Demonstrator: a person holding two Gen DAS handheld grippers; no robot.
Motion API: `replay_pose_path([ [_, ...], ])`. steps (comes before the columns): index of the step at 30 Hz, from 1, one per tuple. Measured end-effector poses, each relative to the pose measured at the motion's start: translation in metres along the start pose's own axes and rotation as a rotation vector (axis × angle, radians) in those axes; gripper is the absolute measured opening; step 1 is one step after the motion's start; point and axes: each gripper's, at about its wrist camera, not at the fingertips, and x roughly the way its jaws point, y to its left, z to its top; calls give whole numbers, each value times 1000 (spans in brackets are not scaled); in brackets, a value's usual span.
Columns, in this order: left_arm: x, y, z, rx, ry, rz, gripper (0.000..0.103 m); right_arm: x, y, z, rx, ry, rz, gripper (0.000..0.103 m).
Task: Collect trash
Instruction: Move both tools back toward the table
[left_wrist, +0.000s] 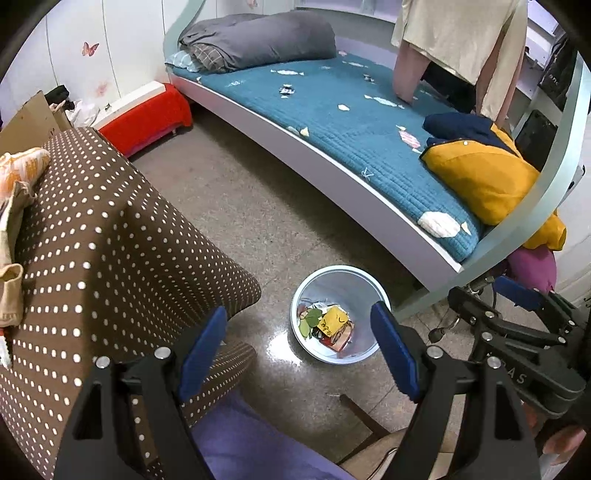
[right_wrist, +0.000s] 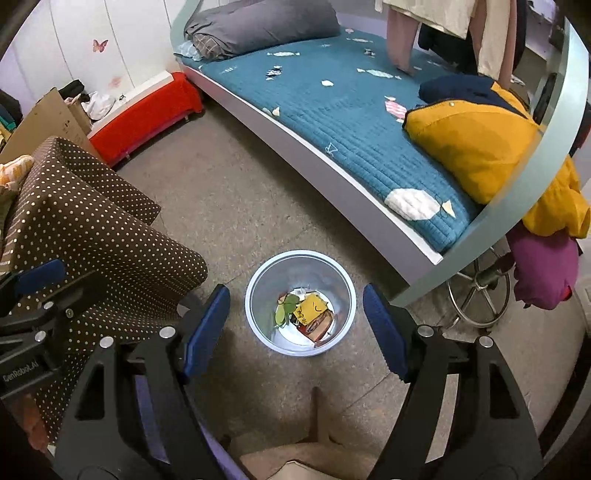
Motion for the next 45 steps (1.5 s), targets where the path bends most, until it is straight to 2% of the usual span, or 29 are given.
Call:
replay_pose_path([
  [10, -36, 6, 2, 7, -72, -10, 79, -31, 18, 4, -26, -66, 37, 74],
  [20, -76, 29, 0, -1, -157, 14, 79, -60, 57, 11, -79, -124, 71, 74],
  [32, -118, 96, -7, -95, -233, 65, 79, -82, 134, 18, -203, -168, 127, 74],
  [45, -154, 186, -24, -241, -276, 190, 79, -83, 235, 26, -374, -157, 253, 74],
])
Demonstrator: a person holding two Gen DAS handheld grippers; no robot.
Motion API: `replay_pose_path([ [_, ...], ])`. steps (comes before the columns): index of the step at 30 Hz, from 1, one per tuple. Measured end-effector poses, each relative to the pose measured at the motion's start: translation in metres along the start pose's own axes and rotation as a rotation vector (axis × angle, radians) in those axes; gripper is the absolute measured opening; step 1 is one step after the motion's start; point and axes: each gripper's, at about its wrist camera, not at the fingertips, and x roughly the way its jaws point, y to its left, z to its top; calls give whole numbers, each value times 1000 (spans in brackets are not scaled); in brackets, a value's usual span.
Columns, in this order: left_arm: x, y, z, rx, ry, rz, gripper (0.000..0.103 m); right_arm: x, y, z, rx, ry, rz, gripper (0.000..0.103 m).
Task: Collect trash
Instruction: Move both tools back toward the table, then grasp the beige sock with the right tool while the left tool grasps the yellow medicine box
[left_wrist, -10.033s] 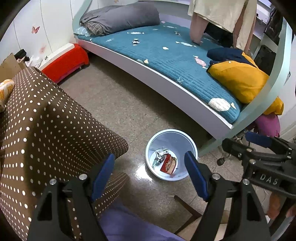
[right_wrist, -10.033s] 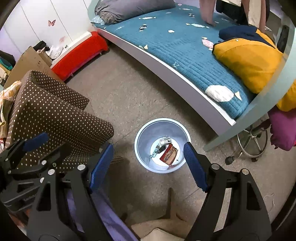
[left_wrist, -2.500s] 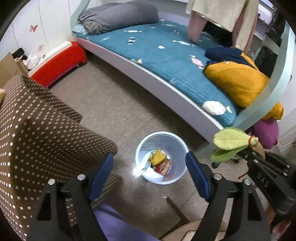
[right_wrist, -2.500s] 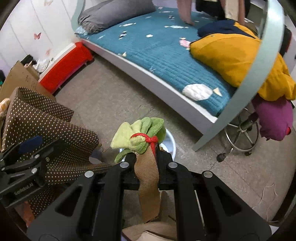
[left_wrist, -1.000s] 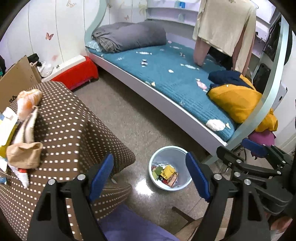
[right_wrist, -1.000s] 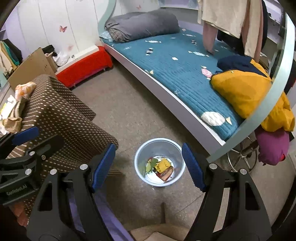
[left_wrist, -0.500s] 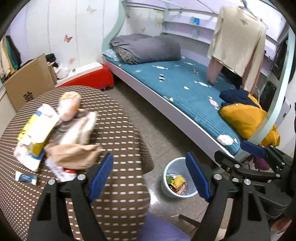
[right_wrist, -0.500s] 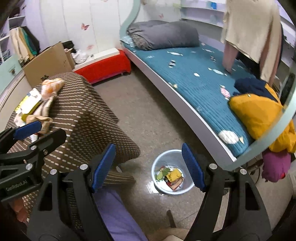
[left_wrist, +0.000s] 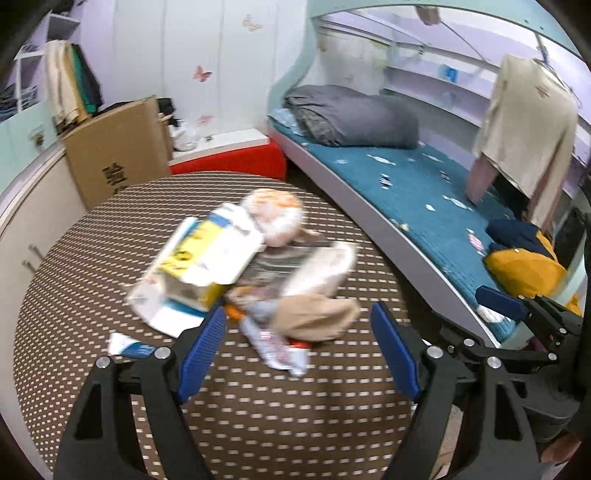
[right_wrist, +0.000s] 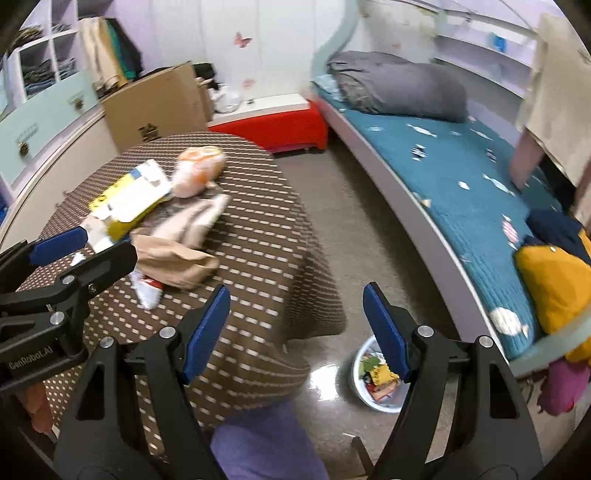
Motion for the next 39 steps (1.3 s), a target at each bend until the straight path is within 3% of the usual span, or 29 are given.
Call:
replay_pose_path([
  [10, -7, 69, -17, -106, 27, 104, 79, 31, 59, 11, -101, 49, 146, 74],
  [16, -4, 102, -27, -167, 57, 160, 79, 53, 80, 15, -149, 78, 150, 73],
  [18, -6, 107, -30, -177, 57, 170, 79, 60, 82, 17, -142, 98, 178, 67],
  [20, -8, 110, -32, -178, 56, 172, 79, 62, 85, 16, -154, 106, 208, 52],
  [26, -10, 102, -33, -186, 61, 167, 79, 44, 83, 9, -200, 82, 220, 27],
  [30, -8, 90, -24, -162, 50, 144, 82, 29, 73, 6, -192, 58, 232, 21],
  [39, 16, 67, 13, -97, 49, 100, 87, 3, 33, 24, -114, -26, 195, 20],
])
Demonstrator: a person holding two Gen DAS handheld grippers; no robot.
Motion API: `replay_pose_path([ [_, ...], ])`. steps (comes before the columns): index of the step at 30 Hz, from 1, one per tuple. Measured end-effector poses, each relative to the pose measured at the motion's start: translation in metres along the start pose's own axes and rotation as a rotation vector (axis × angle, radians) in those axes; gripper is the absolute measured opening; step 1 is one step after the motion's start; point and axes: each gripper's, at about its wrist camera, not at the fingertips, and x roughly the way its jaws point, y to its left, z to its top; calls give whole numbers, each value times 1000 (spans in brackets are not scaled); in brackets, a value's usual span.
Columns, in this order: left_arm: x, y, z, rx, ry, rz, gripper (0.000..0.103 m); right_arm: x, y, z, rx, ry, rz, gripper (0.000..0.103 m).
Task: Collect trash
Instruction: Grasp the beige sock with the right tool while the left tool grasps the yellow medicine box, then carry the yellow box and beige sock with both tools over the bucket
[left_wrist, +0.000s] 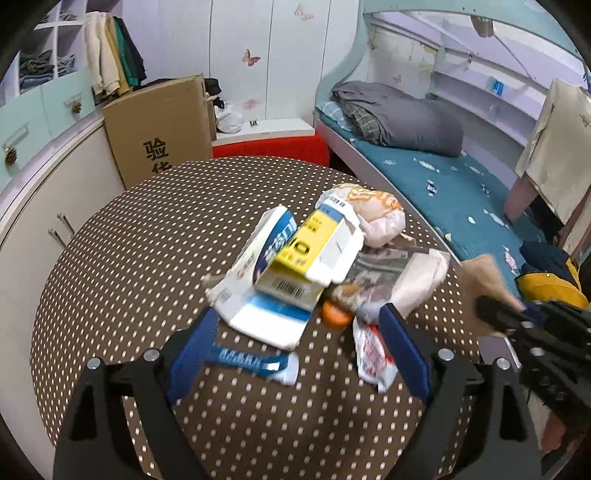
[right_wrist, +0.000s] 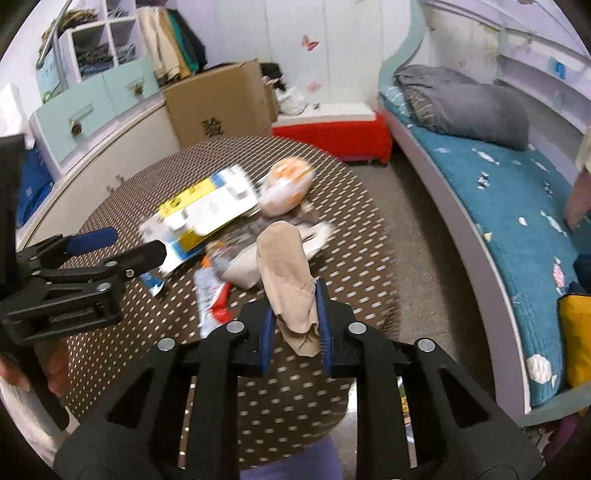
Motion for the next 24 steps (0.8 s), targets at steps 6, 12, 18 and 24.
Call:
replay_pose_path([
  [6, 34, -11, 29, 41, 37, 9, 87, 2, -31, 13, 45, -10, -31, 20],
  [12, 64, -17, 36, 67, 79, 3, 70, 13, -48, 10, 83, 15, -36, 20],
  [18, 61, -17, 34, 76, 75, 15, 49, 24, -53, 8, 109, 42, -30, 20],
  [24, 37, -19, 24, 80, 32, 15, 49, 15, -50, 5, 102, 31, -17, 20],
])
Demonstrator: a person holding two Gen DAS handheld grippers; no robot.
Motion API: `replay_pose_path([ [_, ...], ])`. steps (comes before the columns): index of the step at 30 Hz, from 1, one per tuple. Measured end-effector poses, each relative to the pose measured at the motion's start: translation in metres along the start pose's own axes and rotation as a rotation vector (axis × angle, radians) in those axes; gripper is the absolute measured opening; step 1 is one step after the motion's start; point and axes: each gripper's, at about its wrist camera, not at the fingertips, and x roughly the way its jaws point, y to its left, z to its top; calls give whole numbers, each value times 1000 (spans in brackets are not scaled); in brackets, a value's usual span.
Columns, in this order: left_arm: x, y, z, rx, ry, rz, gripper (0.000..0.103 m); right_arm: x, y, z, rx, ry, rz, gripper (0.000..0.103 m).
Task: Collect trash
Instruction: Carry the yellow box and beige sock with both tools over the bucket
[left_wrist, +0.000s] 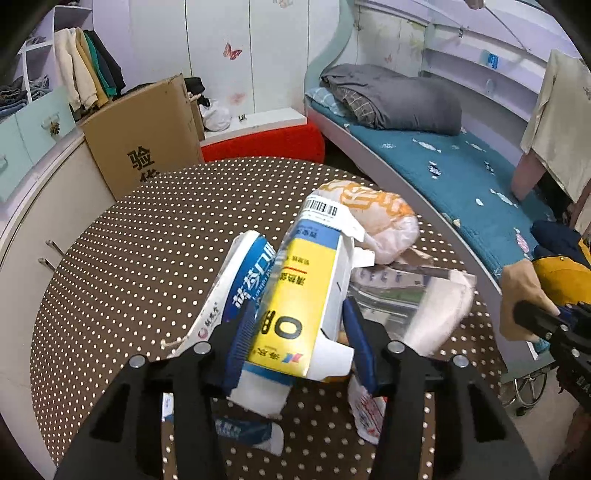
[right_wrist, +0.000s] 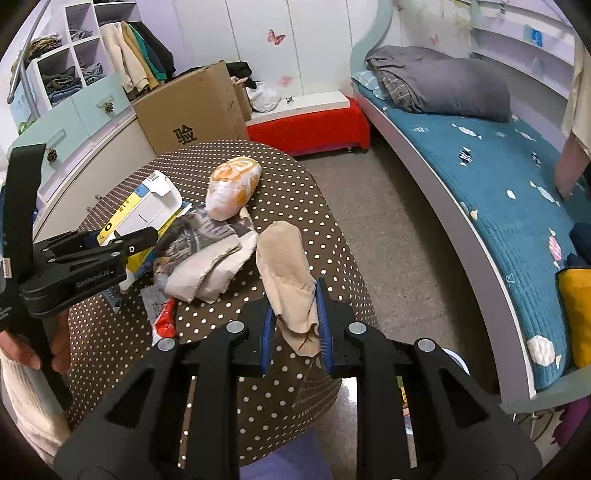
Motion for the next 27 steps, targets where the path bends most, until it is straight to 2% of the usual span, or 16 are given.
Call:
replay_pose_path([
  [11, -36, -34, -14, 42, -51, -33, 49, -33, -7, -10, 5, -48, -13, 20],
  [20, -56, -82, -19, 111, -87, -93, 49, -60, -32, -22, 48, -77, -55, 20],
  [27, -61, -128, -27, 187, -86, -152, 49, -80, -60, -34, 108, -98, -107, 20],
])
